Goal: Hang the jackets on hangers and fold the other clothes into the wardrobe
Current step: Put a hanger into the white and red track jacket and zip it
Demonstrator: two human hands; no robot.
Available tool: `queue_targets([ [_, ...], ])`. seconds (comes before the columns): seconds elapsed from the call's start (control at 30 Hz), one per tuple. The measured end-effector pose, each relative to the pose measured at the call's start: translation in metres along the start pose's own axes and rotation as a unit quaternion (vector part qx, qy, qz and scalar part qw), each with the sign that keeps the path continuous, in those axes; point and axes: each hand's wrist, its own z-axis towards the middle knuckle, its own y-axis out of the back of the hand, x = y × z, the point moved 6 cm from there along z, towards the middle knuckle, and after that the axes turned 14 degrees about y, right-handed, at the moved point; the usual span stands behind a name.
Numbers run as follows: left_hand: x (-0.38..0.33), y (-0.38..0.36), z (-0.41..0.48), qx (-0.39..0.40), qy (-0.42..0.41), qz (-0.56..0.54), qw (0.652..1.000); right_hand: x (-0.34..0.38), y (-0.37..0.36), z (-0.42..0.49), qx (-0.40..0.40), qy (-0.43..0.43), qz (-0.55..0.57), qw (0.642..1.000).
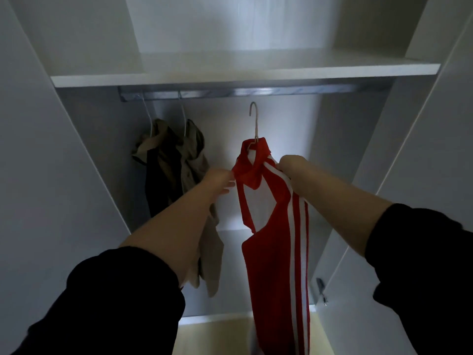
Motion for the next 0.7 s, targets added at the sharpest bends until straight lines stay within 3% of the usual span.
queue_targets([
  [0.3,-0.024,0.034,0.074,0.025,-0.09,0.043,0.995,0.01,-0.053,0.081,-0.05,0.067,-0.053,0.995],
  [0.4,-0.036,0.041,0.094,0.025,-0.119,0.032,0.992,0.007,-0.066,0.105,-0.062,0.072,0.02,0.995],
  [0.5,-0.048,0.047,0.112,0.01,-0.143,0.024,0.989,0.008,-0.074,0.126,-0.074,0.075,-0.012,0.994],
  [0.57,-0.057,0.05,0.124,-0.001,-0.163,0.038,0.986,0.014,-0.077,0.142,-0.091,0.085,0.061,0.99],
  [0.63,-0.066,0.054,0.132,-0.021,-0.184,0.059,0.981,0.028,-0.086,0.15,-0.074,0.097,0.021,0.992],
  [0.67,-0.071,0.057,0.138,-0.039,-0.189,0.06,0.979,0.029,-0.083,0.154,-0.094,0.087,0.068,0.989],
  [0.7,-0.075,0.06,0.142,-0.053,-0.191,0.055,0.979,0.032,-0.086,0.155,-0.08,0.11,0.033,0.99],
])
